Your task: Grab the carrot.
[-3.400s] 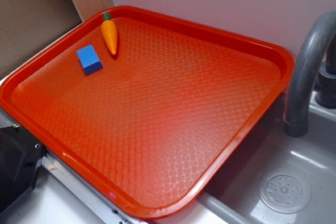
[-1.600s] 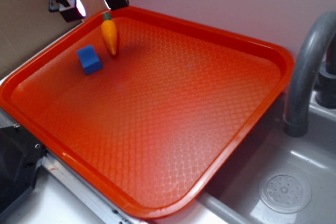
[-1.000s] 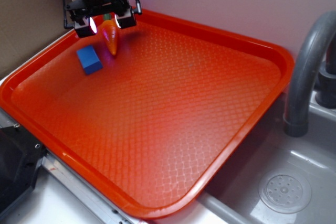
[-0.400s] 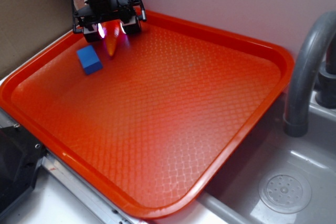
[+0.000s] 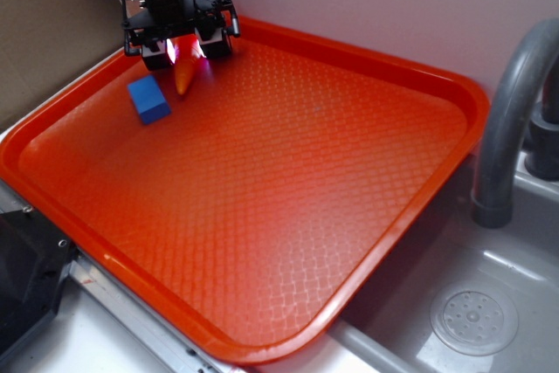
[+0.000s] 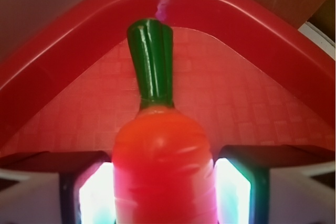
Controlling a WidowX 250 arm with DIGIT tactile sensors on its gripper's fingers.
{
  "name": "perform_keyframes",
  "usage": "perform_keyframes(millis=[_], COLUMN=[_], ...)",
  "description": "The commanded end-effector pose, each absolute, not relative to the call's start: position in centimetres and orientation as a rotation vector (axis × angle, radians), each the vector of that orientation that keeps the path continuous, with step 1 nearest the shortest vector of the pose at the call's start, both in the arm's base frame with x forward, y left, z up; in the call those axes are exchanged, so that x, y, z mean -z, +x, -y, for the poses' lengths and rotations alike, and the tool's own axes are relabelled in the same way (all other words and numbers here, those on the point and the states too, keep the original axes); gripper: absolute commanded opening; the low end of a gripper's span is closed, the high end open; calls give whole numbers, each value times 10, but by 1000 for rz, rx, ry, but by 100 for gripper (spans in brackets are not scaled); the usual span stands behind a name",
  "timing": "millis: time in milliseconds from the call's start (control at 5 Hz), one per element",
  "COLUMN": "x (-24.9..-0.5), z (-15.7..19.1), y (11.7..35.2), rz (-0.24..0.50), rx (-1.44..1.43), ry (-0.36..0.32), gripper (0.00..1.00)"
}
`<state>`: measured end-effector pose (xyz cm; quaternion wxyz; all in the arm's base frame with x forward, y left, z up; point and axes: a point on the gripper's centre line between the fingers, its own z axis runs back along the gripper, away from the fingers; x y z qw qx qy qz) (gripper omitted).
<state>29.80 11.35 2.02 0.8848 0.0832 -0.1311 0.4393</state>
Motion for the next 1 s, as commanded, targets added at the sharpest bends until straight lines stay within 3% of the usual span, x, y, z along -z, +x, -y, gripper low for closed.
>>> perform_keyframes(millis=[0,200,400,600,800], x=[-103,-154,-206,-234,-222], z=[-104,-62,-30,-8,-4], y=[298,290,267,253,255], rz=[262,254,232,218,196], rx=[-702,-467,-322,-284,-385], ry=[79,-81,-173,-247,-185], gripper=[0,0,0,0,0])
